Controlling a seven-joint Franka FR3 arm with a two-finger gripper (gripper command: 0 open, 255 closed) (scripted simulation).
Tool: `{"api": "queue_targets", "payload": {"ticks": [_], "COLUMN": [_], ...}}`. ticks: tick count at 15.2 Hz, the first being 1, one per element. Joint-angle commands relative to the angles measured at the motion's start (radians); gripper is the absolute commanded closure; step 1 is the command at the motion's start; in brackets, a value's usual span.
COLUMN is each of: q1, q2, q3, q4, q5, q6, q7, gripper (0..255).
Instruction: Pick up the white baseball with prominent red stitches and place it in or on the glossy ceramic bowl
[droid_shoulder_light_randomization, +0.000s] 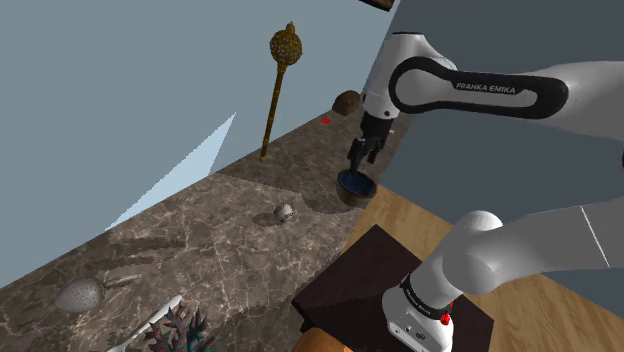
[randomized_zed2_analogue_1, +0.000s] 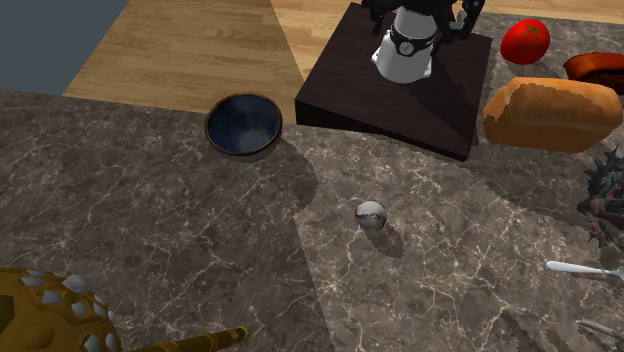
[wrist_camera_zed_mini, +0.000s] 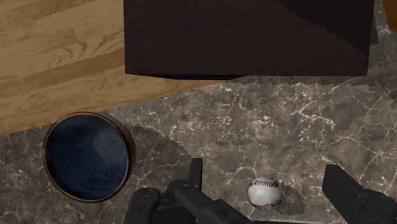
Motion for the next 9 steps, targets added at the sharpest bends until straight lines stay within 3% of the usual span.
{"api": "queue_targets", "payload": {"ticks": [1, 9], "q1": [0.006, 0.027], "q2": [0.057, 0.337], "q3": [0.009, 0.054], "q4": [-0.01, 0.012], "q5": [-0.006, -0.043], "q6": [0.069, 0.322], "q7": [0.002, 0.033], "gripper": [0, 0]}}
